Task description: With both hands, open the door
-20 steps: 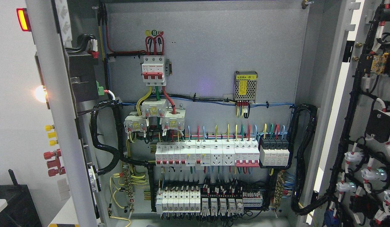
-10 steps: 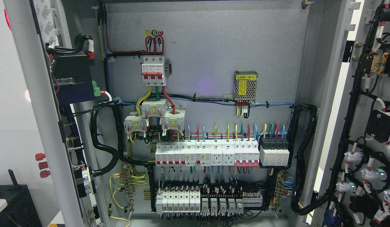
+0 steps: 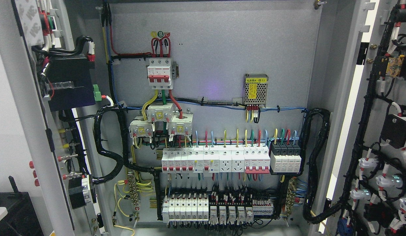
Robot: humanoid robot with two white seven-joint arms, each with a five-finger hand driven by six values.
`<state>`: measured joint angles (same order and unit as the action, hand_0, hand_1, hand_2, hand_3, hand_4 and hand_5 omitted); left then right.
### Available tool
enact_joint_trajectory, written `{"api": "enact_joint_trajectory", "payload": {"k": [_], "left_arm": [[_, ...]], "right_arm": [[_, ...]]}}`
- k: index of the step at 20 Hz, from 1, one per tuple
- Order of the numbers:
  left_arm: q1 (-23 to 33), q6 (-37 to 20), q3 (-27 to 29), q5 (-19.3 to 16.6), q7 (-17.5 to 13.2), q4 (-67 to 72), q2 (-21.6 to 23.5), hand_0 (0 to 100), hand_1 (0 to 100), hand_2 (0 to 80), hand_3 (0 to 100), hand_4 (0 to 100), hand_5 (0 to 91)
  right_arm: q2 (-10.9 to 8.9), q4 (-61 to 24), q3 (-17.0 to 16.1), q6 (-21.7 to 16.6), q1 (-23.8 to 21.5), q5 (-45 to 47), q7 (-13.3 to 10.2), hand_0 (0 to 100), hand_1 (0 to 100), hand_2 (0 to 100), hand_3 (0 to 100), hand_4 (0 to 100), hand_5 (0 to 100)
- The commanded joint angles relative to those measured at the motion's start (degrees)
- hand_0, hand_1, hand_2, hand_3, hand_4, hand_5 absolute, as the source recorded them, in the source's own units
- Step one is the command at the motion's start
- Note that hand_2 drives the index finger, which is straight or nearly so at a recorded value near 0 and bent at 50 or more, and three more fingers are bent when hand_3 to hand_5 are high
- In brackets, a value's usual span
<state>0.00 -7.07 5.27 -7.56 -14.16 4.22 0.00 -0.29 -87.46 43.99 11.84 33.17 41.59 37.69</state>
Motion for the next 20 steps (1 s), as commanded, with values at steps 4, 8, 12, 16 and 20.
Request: {"api": "enact_joint_trajectory", "payload": {"k": [4, 8, 12, 16, 20], "left_arm": [[0.44, 0.04, 0.00, 0.00, 0.01, 0.00, 0.44, 0, 0, 0.0, 0, 4, 0.0], [0.44, 0.04, 0.00, 0.00, 0.01, 0.00, 0.44, 0, 0, 0.0, 0, 4, 0.0], [0.44, 0.04, 0.00, 0.00, 0.01, 0.00, 0.44, 0, 0, 0.0, 0, 4, 0.0], [0.44, 0.04, 0.00, 0.00, 0.01, 0.00, 0.44, 0, 0, 0.0, 0, 4, 0.0], [0.44, 0.04, 0.00, 0.00, 0.01, 0.00, 0.44, 0, 0, 0.0, 0, 4, 0.0]], "right_arm": [[1.87, 0.53, 1.80, 0.02, 0.67, -2.21, -0.60, 0, 0, 0, 0, 0, 0], [2.84, 0.54, 2.15, 0.02, 0.67, -3.35, -0.60, 0, 0, 0, 0, 0, 0], [3.72, 0.62, 2.95, 0.02, 0.67, -3.44, -0.60, 0, 0, 0, 0, 0, 0], [3.98, 0.62, 2.95, 0.81, 0.76, -4.05, -0.68, 0, 0, 0, 0, 0, 0], [4.68, 0.71, 3.39, 0.90, 0.76, -5.11, -0.68, 0, 0, 0, 0, 0, 0]]}}
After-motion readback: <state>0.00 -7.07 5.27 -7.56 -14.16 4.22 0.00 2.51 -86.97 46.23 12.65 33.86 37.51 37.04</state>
